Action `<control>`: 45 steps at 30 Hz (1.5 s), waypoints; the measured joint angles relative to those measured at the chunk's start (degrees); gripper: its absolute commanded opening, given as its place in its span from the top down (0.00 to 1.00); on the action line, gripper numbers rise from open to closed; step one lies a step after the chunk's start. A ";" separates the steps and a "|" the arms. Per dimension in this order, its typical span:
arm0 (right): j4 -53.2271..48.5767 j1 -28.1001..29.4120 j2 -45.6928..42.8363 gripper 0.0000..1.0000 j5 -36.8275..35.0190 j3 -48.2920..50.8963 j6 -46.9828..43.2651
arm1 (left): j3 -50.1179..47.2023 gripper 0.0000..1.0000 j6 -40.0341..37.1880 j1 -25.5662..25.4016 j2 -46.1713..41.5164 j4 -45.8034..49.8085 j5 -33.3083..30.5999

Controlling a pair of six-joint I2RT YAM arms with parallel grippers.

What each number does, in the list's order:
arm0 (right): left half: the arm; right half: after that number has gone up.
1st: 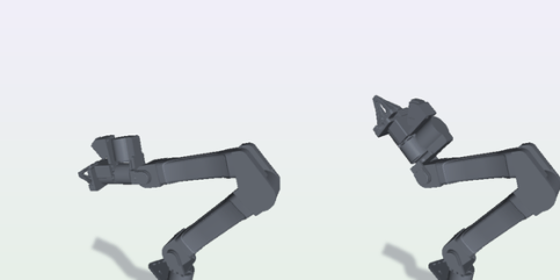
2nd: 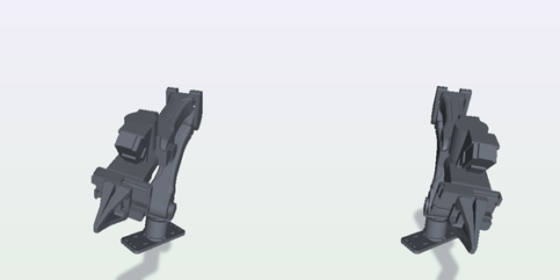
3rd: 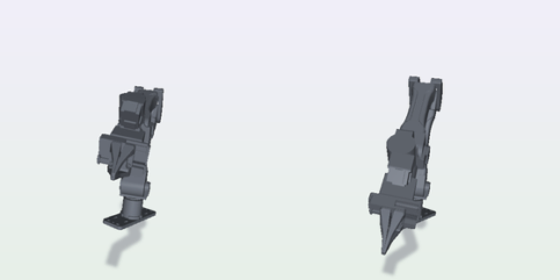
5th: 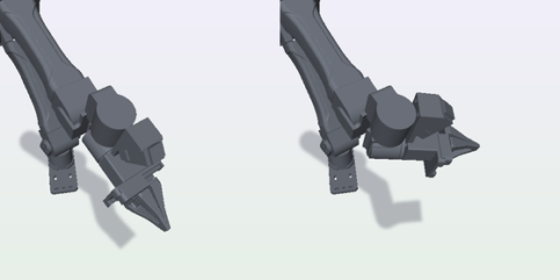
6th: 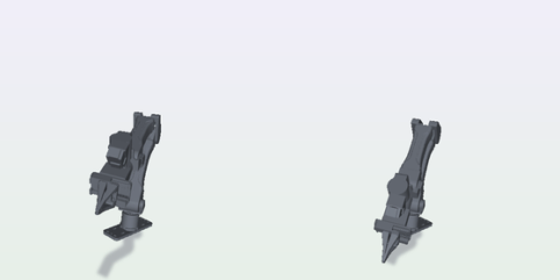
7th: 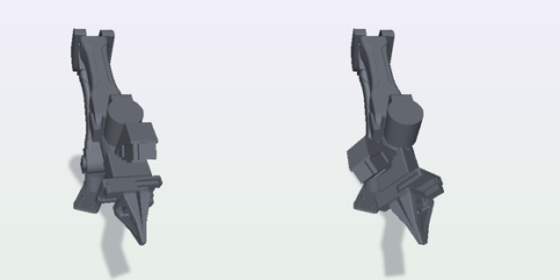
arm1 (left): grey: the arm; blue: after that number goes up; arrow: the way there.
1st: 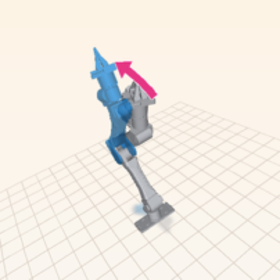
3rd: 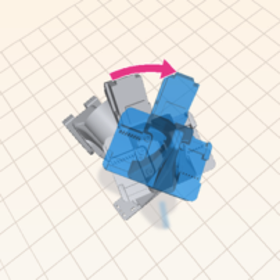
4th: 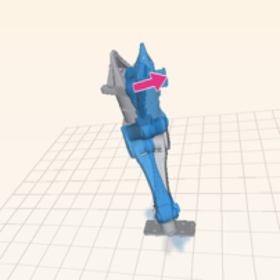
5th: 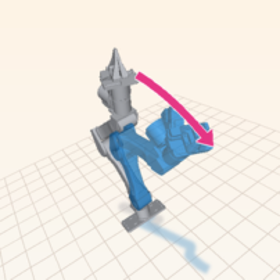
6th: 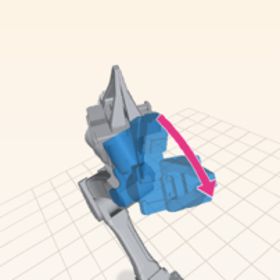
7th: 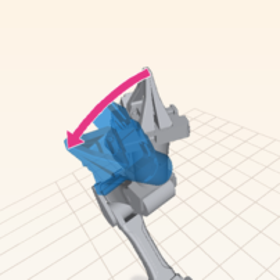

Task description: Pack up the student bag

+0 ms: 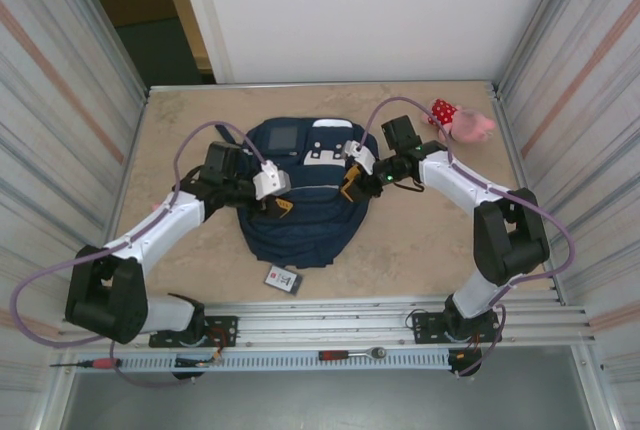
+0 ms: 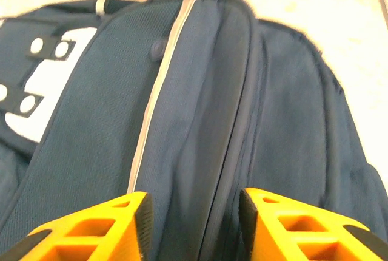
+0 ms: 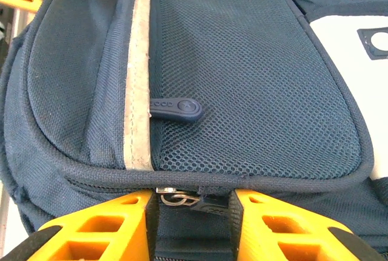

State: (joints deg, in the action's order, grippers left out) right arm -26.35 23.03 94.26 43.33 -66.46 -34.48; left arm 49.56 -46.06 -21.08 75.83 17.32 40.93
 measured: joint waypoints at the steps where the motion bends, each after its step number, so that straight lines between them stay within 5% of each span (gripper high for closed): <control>1: 0.48 0.20 0.00 0.66 0.00 0.09 0.48 | 0.76 0.38 0.13 -0.94 0.00 0.35 -0.48; 6: 3.26 0.37 -0.48 0.67 -0.02 2.03 2.71 | 4.11 0.23 1.62 -6.38 0.00 1.16 -4.20; 16: 5.44 0.37 -1.29 0.68 0.00 3.72 5.18 | 8.35 0.13 8.11 -16.17 0.90 0.83 -10.71; 29: 6.12 0.37 -2.47 0.68 -0.02 4.48 5.53 | 6.93 0.10 11.41 -14.86 4.33 -2.82 -15.06; 33: 6.49 0.37 -2.71 0.68 0.02 4.63 5.53 | 7.34 0.19 11.56 -14.86 7.56 -3.13 -15.04; 36: 6.67 0.37 -2.91 0.68 0.15 4.76 5.53 | 7.67 0.60 11.69 -14.86 9.25 -3.37 -15.02; 39: 7.50 -0.28 -3.26 0.60 0.74 5.05 5.99 | 7.65 0.82 11.61 -14.84 9.51 -3.26 -12.79; 41: 9.40 -1.73 -4.04 0.52 2.49 6.25 7.52 | 6.73 0.92 11.89 -13.75 8.96 -5.11 -9.84; 45: 13.03 -7.08 -6.05 0.46 5.99 9.75 9.86 | 0.83 0.97 14.21 -8.57 5.66 -12.31 -2.01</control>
State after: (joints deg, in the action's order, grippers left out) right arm -13.32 15.94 88.20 49.32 -56.71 -24.62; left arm 50.39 -31.86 -29.65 81.49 5.02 38.92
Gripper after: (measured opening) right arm 0.516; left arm 0.097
